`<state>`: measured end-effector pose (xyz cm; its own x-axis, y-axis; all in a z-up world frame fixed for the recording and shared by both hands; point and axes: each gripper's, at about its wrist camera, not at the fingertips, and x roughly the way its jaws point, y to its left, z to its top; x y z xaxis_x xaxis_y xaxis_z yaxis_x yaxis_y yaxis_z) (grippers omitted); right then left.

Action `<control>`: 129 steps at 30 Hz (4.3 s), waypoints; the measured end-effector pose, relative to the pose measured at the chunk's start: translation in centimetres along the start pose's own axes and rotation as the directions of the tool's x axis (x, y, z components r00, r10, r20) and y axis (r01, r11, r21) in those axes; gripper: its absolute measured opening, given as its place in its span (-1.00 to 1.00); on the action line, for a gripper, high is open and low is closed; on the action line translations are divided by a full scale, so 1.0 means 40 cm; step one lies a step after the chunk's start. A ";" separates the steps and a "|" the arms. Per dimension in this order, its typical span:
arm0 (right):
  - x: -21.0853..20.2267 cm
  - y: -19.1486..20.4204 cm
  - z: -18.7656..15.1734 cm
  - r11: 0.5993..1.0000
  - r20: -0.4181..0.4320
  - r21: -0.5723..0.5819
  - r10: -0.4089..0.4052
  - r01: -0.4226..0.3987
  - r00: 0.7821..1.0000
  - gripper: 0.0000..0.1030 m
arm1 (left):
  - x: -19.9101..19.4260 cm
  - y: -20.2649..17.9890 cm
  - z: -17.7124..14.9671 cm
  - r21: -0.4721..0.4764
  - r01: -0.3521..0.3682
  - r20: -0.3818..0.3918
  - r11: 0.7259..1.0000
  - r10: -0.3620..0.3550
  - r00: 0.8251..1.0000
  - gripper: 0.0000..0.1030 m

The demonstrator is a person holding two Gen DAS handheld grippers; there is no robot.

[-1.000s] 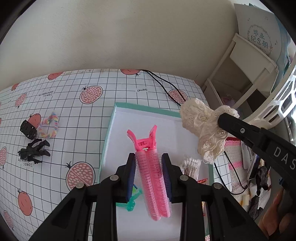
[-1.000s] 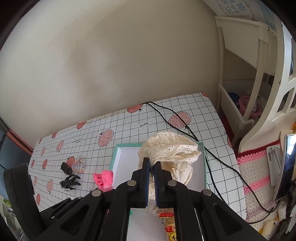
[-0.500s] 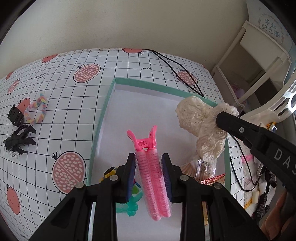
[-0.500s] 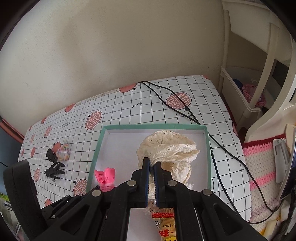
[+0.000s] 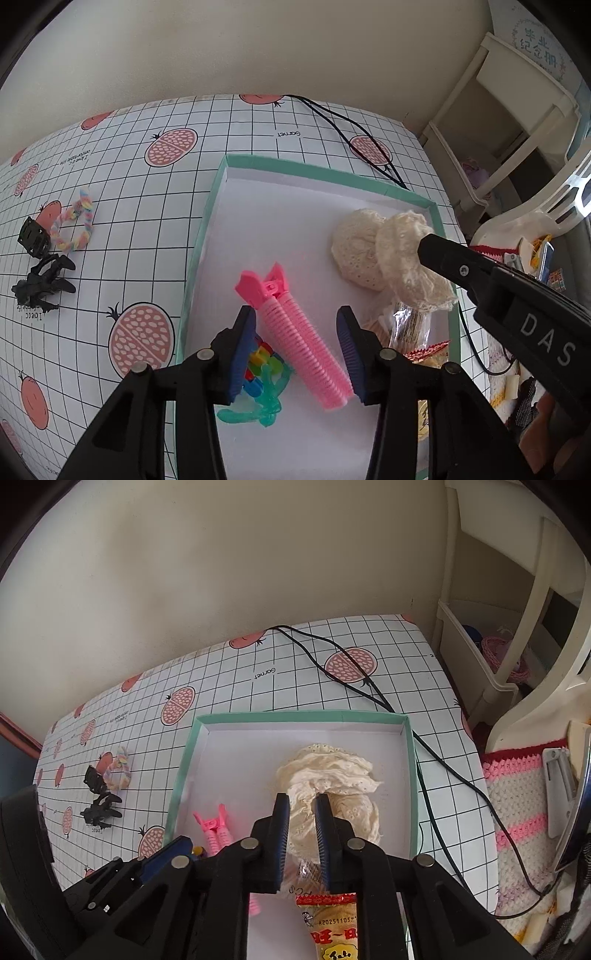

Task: Organize objects
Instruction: 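Open both grippers to drop the scrunchie and curler into the tray, then move both grippers back toward the black robot figure and toy car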

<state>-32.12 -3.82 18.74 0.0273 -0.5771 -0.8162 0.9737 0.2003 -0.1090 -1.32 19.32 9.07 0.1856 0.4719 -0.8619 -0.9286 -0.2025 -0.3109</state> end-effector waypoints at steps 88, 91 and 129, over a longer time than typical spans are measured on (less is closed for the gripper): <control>0.110 0.519 -0.052 0.971 0.019 -0.239 0.037 -0.031 0.999 1.00 | -0.196 0.726 0.050 -0.329 -0.338 0.035 0.882 0.369 0.929 0.76; 0.129 0.541 -0.058 0.969 0.007 -0.246 0.038 -0.035 0.999 1.00 | -0.191 0.739 0.045 -0.345 -0.335 0.027 0.877 0.366 0.930 0.76; 0.163 0.493 -0.059 0.981 -0.015 -0.192 -0.015 0.012 1.000 1.00 | -0.038 0.666 0.033 -0.373 -0.239 -0.009 0.897 0.254 0.967 0.76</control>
<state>-13.28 -1.77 9.91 0.0089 -0.5679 -0.8230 0.9124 0.3414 -0.2257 -26.79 14.34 2.64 -0.0533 0.3977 -0.9160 -0.7571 -0.6142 -0.2226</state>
